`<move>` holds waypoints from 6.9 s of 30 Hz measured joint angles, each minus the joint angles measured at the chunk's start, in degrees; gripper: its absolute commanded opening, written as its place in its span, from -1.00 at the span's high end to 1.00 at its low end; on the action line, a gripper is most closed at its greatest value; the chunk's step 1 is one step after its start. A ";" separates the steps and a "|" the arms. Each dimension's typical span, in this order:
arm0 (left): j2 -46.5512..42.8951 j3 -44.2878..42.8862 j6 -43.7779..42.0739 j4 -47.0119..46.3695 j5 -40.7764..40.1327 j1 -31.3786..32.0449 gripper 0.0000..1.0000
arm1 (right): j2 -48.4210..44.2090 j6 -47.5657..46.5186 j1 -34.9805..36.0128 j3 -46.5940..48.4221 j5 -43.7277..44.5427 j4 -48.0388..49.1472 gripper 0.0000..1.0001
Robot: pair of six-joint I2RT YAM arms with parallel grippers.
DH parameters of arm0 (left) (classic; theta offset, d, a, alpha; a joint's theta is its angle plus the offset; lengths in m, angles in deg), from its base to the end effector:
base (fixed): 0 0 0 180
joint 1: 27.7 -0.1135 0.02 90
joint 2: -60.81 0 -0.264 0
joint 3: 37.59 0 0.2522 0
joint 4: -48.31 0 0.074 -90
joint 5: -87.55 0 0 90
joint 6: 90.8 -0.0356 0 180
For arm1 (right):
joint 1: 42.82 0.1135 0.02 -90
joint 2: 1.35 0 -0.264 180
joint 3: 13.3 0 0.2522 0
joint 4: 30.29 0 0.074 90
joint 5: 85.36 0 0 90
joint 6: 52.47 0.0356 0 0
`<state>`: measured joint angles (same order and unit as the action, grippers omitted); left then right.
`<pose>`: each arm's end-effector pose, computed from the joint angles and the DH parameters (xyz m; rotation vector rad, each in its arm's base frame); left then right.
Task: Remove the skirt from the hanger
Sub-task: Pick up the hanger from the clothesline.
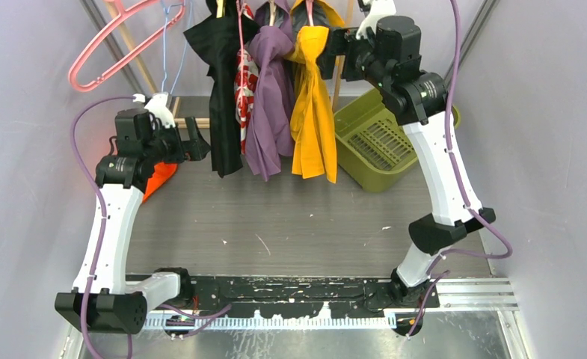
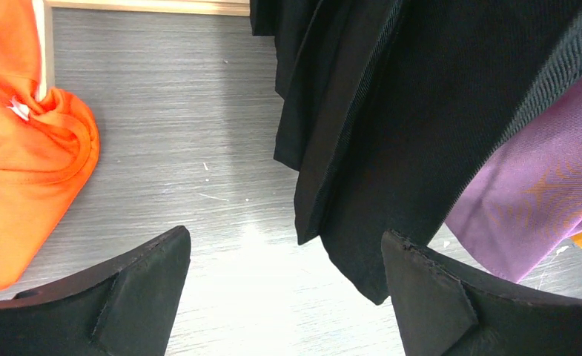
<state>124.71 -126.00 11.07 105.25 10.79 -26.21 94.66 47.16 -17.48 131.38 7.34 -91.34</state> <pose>0.2248 -0.0140 0.3969 -0.0577 2.1433 -0.3834 0.2910 0.1360 0.5419 -0.2126 1.7914 0.3953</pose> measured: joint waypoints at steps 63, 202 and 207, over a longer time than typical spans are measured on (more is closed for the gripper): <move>0.31 2.93 -1.99 1.70 -0.24 0.00 -0.99 | 25.05 -7.85 4.92 13.92 22.47 31.04 -0.70; 10.49 -23.91 1.60 -6.34 13.40 17.05 -0.97 | -27.87 -20.26 25.27 -28.37 43.76 17.11 0.98; 16.50 -26.62 4.52 -11.74 17.29 22.71 -0.99 | -27.93 -12.22 25.22 -24.81 37.48 4.50 0.98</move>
<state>141.21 -152.62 15.60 93.51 28.08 -3.50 66.72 34.94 7.75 106.57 44.82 -86.84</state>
